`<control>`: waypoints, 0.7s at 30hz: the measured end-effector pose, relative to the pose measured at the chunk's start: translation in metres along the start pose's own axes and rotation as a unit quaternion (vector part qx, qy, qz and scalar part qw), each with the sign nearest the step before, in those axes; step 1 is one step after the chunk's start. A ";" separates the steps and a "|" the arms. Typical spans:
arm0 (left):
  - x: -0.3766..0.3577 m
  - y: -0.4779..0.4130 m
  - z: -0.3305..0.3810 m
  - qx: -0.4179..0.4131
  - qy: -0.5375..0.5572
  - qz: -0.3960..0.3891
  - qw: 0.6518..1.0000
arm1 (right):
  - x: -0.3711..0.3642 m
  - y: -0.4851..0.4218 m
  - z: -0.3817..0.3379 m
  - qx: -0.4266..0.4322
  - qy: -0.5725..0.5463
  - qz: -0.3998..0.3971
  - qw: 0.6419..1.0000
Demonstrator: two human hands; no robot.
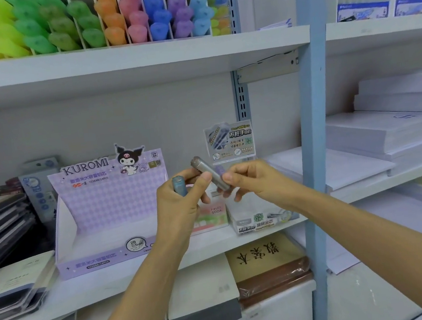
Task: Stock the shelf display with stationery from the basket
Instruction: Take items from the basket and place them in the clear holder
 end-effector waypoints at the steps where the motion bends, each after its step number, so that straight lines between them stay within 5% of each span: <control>1: -0.001 0.000 0.000 -0.004 -0.014 0.000 1.000 | 0.002 0.000 -0.004 0.014 0.016 0.021 1.000; 10: -0.018 0.000 0.000 -0.012 -0.094 -0.048 0.994 | 0.008 -0.012 -0.031 0.067 0.057 0.036 0.995; 16: -0.012 -0.003 -0.015 0.092 -0.037 -0.039 0.994 | 0.060 -0.024 -0.007 0.013 0.043 0.244 0.969; 21: -0.008 0.000 -0.011 0.043 -0.041 -0.095 0.994 | 0.070 -0.045 0.022 -0.035 0.159 0.285 0.945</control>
Point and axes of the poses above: each hand's wrist, its own y-axis away from the middle knuckle, its own x-axis out of the back of the hand, z = x × y, the point moved 6 cm from there along -y, towards the middle knuckle, and after that the axes turned 4 degrees about x, right-handed, at the moved point
